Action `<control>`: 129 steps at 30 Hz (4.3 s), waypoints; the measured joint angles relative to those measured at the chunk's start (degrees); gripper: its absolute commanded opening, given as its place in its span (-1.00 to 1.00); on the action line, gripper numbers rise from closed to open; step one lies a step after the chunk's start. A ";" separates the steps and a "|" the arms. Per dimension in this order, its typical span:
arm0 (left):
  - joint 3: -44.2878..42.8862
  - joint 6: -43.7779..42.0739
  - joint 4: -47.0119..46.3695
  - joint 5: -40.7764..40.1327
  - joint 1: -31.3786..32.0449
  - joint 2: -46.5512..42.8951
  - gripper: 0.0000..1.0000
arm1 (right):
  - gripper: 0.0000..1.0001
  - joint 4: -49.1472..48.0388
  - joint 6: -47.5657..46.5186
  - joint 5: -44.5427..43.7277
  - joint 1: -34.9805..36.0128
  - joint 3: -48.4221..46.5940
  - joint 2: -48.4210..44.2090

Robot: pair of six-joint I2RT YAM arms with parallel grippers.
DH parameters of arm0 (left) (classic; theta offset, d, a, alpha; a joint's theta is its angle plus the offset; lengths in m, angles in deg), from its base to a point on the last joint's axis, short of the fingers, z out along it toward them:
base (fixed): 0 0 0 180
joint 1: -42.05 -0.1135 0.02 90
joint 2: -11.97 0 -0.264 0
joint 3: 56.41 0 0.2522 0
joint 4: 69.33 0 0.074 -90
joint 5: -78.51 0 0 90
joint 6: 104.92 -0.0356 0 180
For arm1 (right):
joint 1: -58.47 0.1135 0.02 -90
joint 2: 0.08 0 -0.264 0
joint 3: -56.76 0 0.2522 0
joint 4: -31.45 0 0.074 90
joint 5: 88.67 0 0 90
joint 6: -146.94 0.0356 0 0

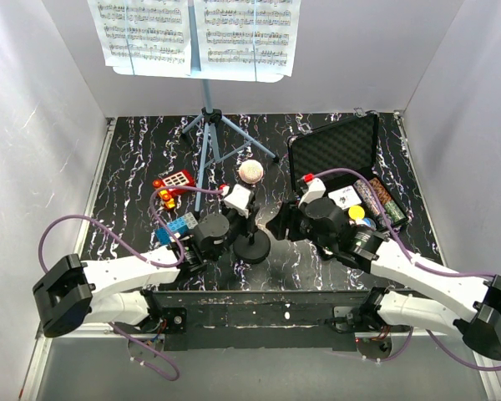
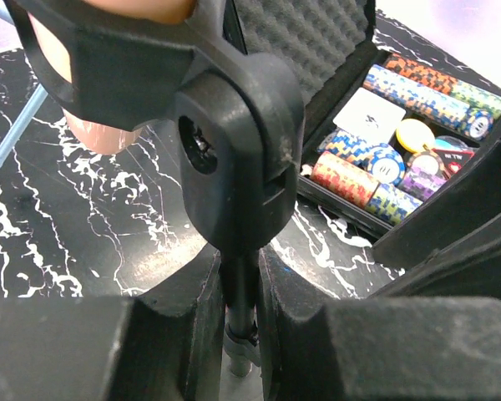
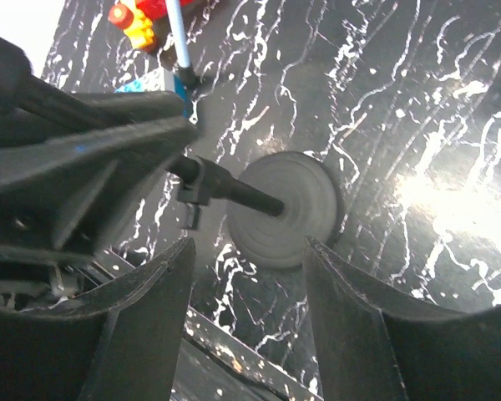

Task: Pack up the instrument practice props
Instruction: Unscrew the knob on the microphone stand.

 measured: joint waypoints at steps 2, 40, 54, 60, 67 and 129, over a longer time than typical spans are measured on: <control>-1.22 0.31 0.04 -2.62 1.01 1.60 -1.00 | 0.14 -2.08 0.13 -0.61 0.48 -0.87 1.92; -5.01 6.60 4.76 -13.07 3.50 4.22 -0.96 | -0.38 -15.21 0.28 4.17 2.93 -1.16 13.86; -5.55 6.29 7.45 -12.39 5.03 3.67 -1.00 | -0.61 -13.70 0.59 4.26 2.89 -0.09 12.28; -5.57 5.86 8.37 -13.79 7.48 3.82 -1.00 | -0.97 -14.08 1.01 4.44 3.17 2.16 10.25; -7.08 5.75 8.41 -17.49 9.14 5.99 -1.00 | -0.97 -13.14 -1.11 1.81 4.02 2.21 9.70; -2.80 1.79 8.44 -11.74 9.81 -1.31 0.96 | 0.48 8.44 -7.82 -18.16 16.22 0.33 0.94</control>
